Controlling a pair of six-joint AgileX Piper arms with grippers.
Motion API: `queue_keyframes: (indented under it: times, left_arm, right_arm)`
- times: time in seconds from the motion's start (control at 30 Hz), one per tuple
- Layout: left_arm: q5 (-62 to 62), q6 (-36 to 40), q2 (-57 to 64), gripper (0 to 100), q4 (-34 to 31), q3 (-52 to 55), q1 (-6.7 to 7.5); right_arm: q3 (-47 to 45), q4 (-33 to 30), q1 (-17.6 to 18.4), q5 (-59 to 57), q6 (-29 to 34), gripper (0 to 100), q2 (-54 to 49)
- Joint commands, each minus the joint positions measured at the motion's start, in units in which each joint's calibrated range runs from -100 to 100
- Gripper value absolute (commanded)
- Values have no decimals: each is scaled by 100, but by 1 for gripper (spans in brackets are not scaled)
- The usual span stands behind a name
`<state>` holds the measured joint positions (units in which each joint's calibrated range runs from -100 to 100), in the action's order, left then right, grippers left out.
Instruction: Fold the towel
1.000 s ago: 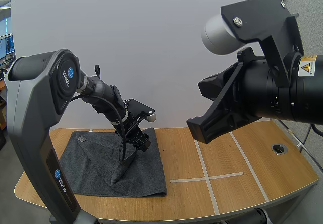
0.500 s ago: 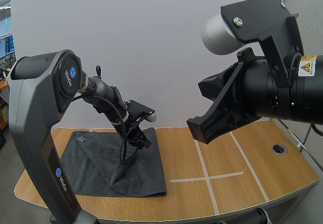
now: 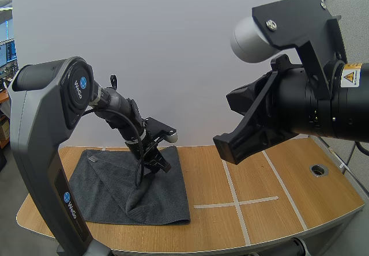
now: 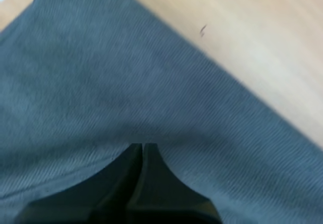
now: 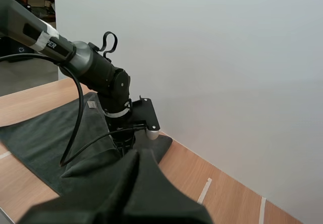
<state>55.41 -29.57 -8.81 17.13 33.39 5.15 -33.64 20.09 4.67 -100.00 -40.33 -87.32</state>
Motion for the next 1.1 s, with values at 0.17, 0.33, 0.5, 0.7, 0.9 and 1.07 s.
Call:
queue_keyframes:
  times: [0.17,0.33,0.5,0.7,0.9,1.07]
  left_arm:
    - [669,713,178,0,-878,-37,-303]
    - [1092,673,494,0,-878,-37,-505]
    - [1476,663,752,0,-878,-37,-706]
    - [1976,512,914,0,-867,-25,-1034]
    - [1985,210,1168,0,-800,186,-1391]
    - [2014,58,1284,0,-800,341,-1692]
  right_arm:
    - [-14,-26,-21,0,13,0,-52]
    - [-14,-26,-21,0,13,0,-52]
    - [-14,-26,-21,0,13,0,-52]
    - [-14,-26,-21,0,13,0,-52]
    - [-14,-26,-21,0,13,0,-52]
    - [-14,-26,-21,0,13,0,-52]
